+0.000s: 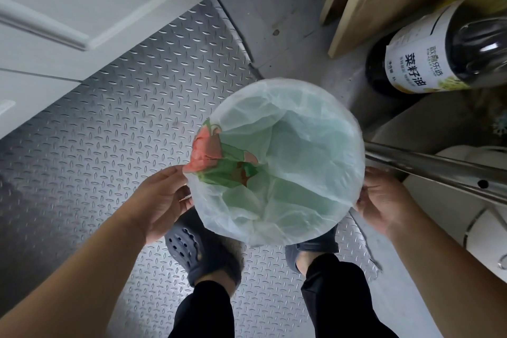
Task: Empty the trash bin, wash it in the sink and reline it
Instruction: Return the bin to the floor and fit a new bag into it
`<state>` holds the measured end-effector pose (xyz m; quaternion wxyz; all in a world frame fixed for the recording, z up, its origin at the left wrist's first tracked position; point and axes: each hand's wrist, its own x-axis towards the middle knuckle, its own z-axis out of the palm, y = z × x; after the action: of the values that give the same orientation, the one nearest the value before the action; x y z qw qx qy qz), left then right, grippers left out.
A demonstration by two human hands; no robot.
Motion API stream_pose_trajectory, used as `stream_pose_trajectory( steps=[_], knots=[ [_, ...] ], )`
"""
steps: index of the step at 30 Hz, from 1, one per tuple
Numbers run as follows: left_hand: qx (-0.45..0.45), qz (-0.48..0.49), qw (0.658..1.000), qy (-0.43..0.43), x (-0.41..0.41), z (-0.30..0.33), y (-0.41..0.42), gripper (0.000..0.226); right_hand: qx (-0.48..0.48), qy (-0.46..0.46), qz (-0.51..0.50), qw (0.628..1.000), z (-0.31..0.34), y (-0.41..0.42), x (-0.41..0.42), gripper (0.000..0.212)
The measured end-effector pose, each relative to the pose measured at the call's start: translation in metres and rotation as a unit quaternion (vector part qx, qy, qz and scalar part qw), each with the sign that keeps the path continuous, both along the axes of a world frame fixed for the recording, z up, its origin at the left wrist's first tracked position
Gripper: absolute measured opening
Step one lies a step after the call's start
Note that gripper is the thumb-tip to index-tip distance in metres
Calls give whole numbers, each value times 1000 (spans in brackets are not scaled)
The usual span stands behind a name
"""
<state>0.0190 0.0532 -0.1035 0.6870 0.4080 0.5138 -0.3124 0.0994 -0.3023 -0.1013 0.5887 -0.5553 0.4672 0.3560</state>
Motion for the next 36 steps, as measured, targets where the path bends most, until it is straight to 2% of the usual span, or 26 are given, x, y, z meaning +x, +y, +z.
stream_pose_trajectory(
  steps=[3, 5, 8, 10, 11, 13, 14, 15, 17, 19, 20, 22, 24, 25, 28, 30, 33, 36],
  knots=[
    [-14, -39, 999, -9, 2, 3, 4, 50, 31, 17, -30, 999, -2, -3, 1, 45],
    [-38, -18, 999, -4, 0, -2, 3, 51, 80, 29, -72, 994, -7, -3, 3, 50],
    [-97, 99, 990, 19, -1, -14, -2, 50, 167, -6, -73, 983, -15, 2, 7, 51],
    [-140, 197, 970, 36, 2, -22, -10, 45, 217, -50, -15, 975, -11, 16, 14, 19],
    [-160, 209, 964, 33, 5, -25, -14, 40, 262, -62, -10, 963, -12, 23, 17, 24],
    [-157, 167, 973, 14, 13, -29, -25, 35, 221, -40, 0, 975, -17, 31, 20, 67],
    [-129, 141, 981, 9, 17, -29, -29, 41, 112, -31, 21, 993, -19, 29, 20, 73],
    [-78, 114, 990, 12, 21, -27, -32, 44, 18, -39, 43, 998, -17, 28, 19, 71],
    [87, 55, 993, 50, 26, -21, -32, 31, -7, -47, 39, 998, -7, 26, 12, 62],
    [276, 67, 957, 67, 25, -7, -27, 14, -97, -26, 32, 994, 1, 22, 2, 45],
    [338, 94, 936, 38, 25, 8, -28, 10, -161, -27, 51, 985, 12, 17, -5, 35],
    [410, 49, 908, -74, 28, 48, -37, 9, -279, -88, 115, 949, 40, 12, -23, 17],
    [410, -60, 892, -180, 28, 80, -52, 9, -314, -167, 216, 909, 77, 23, -37, 13],
    [393, -128, 887, -206, 29, 90, -62, 11, -283, -198, 251, 904, 90, 33, -39, 16],
    [277, -354, 870, -202, 36, 88, -93, 16, -106, -212, 318, 918, 97, 75, -35, 12],
    [199, -434, 863, -166, 43, 68, -112, 24, -55, -166, 377, 909, 81, 100, -27, 11],
    [218, -470, 844, -140, 57, 36, -126, 30, -103, -112, 411, 899, 40, 118, -13, 25],
    [222, -419, 872, -120, 68, 8, -128, 36, -127, -93, 423, 892, 7, 120, 1, 22]
  ],
)
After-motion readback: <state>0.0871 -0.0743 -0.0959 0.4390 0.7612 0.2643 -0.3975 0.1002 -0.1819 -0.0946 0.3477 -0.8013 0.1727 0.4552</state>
